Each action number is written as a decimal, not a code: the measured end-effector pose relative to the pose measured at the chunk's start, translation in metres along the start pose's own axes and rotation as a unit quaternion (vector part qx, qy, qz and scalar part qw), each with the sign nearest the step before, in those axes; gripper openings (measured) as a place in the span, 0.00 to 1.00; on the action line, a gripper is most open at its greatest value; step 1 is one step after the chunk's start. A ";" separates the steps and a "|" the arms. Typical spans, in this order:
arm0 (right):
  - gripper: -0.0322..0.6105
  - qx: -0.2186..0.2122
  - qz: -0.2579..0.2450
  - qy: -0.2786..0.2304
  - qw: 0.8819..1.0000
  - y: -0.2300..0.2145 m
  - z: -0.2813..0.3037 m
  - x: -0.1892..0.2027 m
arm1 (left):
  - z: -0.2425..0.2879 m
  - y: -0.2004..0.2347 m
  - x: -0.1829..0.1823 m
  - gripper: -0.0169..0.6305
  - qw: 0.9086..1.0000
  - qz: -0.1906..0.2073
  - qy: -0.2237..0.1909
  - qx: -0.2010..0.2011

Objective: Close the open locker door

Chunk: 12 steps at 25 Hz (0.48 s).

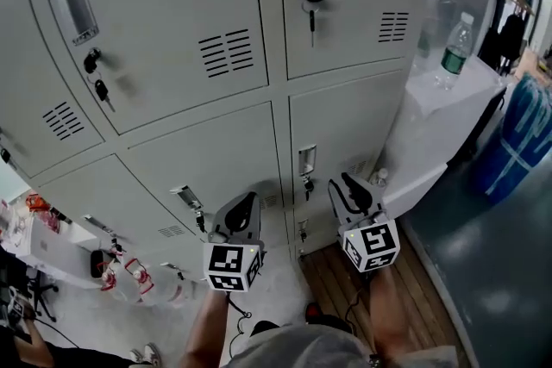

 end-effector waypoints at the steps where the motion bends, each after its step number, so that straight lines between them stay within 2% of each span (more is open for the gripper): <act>1: 0.23 0.011 0.000 0.002 1.000 0.004 -0.009 0.000 | -0.003 -0.002 0.000 0.06 1.000 0.001 -0.002 0.009; 6: 0.21 0.057 0.006 0.009 0.998 0.032 -0.045 -0.002 | -0.022 -0.008 0.001 0.06 0.999 0.003 -0.007 0.051; 12: 0.13 0.112 0.006 0.017 0.994 0.079 -0.084 -0.002 | -0.052 -0.012 0.005 0.06 0.995 0.007 -0.013 0.098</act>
Point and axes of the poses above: the fingertips, and each gripper's own axes: z forward along the fingers, y to its left, x out of its underside, the point moved 9 cm from there along -z, backward along the fingers, and after that the axes turned 13 degrees about -x, right-handed, at the moved point
